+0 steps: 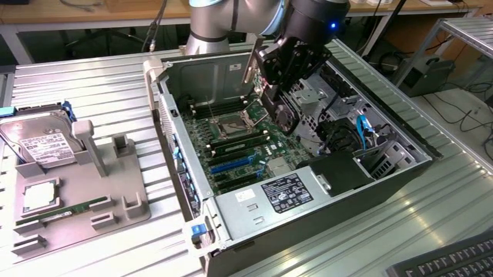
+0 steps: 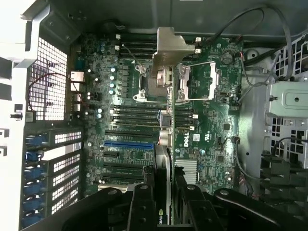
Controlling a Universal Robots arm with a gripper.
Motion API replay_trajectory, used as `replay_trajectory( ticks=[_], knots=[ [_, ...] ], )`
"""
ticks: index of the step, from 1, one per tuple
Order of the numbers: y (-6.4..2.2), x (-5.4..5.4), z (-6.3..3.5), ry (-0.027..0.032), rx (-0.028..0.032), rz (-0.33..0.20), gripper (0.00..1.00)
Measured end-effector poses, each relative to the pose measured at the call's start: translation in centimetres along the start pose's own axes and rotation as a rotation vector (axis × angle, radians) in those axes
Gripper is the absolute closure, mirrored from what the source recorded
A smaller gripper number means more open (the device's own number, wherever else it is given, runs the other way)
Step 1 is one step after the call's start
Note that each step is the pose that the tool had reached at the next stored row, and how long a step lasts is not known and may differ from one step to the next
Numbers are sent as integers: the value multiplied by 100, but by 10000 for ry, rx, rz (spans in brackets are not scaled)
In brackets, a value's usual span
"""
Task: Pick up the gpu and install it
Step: 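Pick up the gpu and move the gpu toward the slot, then insert the gpu into the slot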
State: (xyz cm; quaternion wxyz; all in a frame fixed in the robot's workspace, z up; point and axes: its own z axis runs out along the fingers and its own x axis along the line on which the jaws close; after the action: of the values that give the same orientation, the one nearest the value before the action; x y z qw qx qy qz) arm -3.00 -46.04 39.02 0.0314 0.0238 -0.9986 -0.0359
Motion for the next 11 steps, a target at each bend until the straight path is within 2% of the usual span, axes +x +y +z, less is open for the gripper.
replay_trajectory(
  ticks=[11],
  knots=[
    [0,1,0,0,-1,1,74]
  ],
)
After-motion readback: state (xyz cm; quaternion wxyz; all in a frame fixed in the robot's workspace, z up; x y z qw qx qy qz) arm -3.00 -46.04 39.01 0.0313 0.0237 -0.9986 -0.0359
